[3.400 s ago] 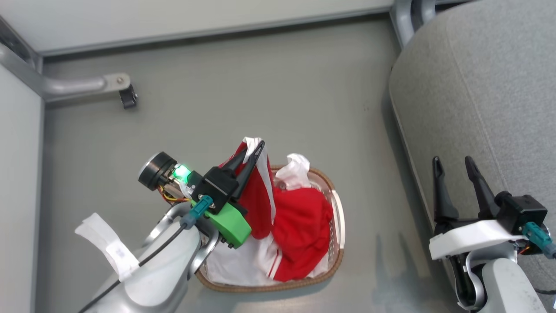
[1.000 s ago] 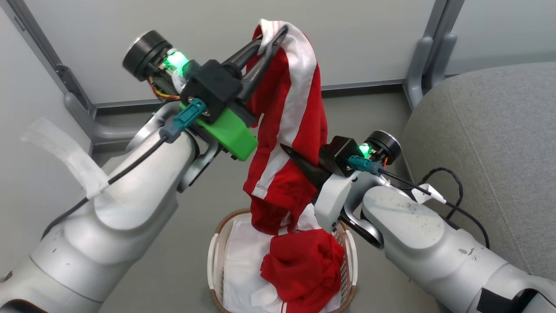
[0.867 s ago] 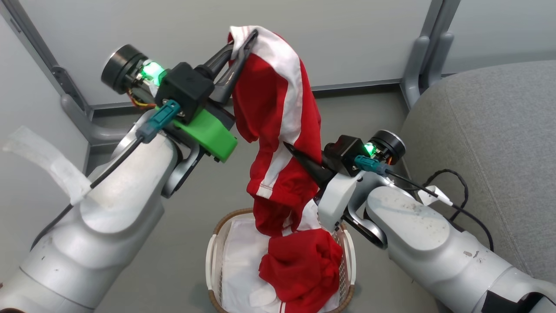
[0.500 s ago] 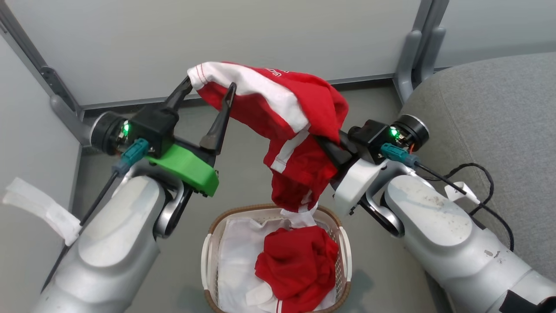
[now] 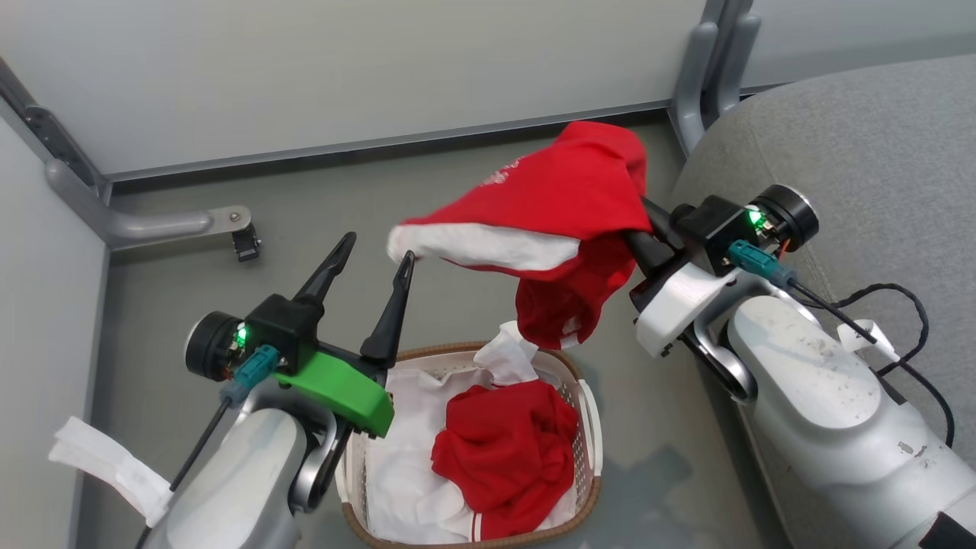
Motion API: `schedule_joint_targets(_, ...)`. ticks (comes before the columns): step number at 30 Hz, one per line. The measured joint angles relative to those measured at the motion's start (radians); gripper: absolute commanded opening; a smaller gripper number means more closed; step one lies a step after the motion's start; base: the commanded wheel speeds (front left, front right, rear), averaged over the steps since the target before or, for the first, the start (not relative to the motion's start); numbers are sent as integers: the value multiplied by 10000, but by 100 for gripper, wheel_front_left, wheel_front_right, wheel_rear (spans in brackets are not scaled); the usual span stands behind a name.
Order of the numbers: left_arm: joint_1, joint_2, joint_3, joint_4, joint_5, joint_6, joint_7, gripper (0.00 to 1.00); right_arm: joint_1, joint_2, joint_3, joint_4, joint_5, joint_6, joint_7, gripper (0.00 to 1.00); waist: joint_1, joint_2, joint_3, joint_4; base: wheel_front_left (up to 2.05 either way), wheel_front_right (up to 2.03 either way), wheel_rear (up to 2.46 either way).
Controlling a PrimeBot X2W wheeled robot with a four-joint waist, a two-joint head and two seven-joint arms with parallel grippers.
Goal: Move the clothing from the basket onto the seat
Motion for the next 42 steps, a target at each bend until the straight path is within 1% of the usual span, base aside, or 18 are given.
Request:
schedule_joint_targets(7,472,-384,278,-119,564,-263,-2,100,321,-336,-669,-228,-278,0,0,0,0,0,226,-350,0,0,0)
schedule_joint_targets(13,730,-587,477,-184,953,-479,-15,100,908,-589,-1666,-545,-570,2,2,0,0,0,378,-796,0,0,0)
schedule_joint_targets(18,869,-706,581,-236,1225,-627,-15,100,1433,-644,-2512,-920,-771,0,0,0,0,0,513,-1293,0,0,0)
schedule_joint_targets(23,966,-794,625,-280,1461,-729,-15,100,1895,-437,-3141,-1434,-1066,2,0,0,0,0,697,-1950,0,0,0)
schedule_joint_targets(30,934,-821,516,-190,1789,-830,-15,100,2288,-56,-3498,-1779,-1273,2,0,0,0,1,1033,-2973,0,0,0)
schedule_joint_targets(36,872,-834,303,-102,1885,-903,-17,100,2478,130,-3726,-1893,-1358,2,2,0,0,0,1350,-3775,0,0,0)
schedule_joint_targets(39,784,-846,267,-98,1910,-915,-15,100,2524,178,-3793,-1931,-1360,2,0,0,0,1,1529,-4060,0,0,0)
schedule_joint_targets(42,750,-865,224,-100,1981,-918,-15,100,2641,224,-3848,-1871,-1361,2,2,0,0,1,1744,-4197,0,0,0)
